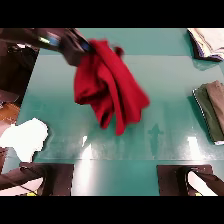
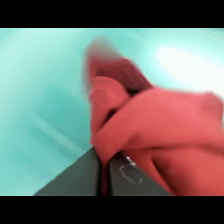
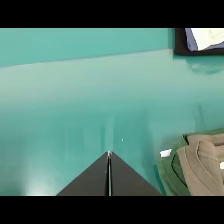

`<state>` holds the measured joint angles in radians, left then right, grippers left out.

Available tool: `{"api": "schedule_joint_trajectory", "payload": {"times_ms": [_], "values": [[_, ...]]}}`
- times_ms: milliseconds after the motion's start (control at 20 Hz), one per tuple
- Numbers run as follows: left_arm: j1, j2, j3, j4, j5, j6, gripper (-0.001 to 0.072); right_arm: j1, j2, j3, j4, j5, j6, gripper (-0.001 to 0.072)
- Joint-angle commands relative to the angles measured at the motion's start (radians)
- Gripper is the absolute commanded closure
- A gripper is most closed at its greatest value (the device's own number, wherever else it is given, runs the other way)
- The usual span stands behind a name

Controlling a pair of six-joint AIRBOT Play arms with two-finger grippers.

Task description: Fold the shirts.

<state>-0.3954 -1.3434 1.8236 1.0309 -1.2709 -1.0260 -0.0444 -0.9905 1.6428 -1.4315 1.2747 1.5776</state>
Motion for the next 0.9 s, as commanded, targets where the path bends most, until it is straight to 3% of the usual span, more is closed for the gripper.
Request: {"api": "schedule_joint_trajectory", "payload": {"times_ms": [0,50,100,400,500,600,850], "values": [[-0.032,-0.159,-0.078,-0.016,0.033,-0.050,0.0635,0.001,0.001,0.009,-0.001,0.053,0.000,0.0695],[-0.031,-0.194,-0.105,-0.009,0.044,-0.091,0.0344,0.001,0.001,0.009,0.000,0.057,0.000,0.0695],[-0.026,-0.216,-0.114,0.011,0.032,-0.132,0.0150,0.001,0.001,0.009,-0.001,0.060,0.000,0.0695],[0.200,-0.138,-0.126,0.075,-0.201,-0.270,0.0163,0.001,0.000,0.009,-0.001,0.060,0.000,0.0695],[0.268,-0.066,-0.227,0.055,-0.201,-0.286,0.0163,0.001,0.000,0.009,-0.001,0.060,0.000,0.0695],[0.280,0.017,-0.421,0.044,-0.128,-0.284,0.0162,0.001,0.000,0.009,-0.001,0.060,0.000,0.0695],[0.278,0.076,-0.936,-0.192,0.200,-0.264,0.0162,0.001,-0.003,0.006,0.000,0.058,0.000,0.0695]]}}
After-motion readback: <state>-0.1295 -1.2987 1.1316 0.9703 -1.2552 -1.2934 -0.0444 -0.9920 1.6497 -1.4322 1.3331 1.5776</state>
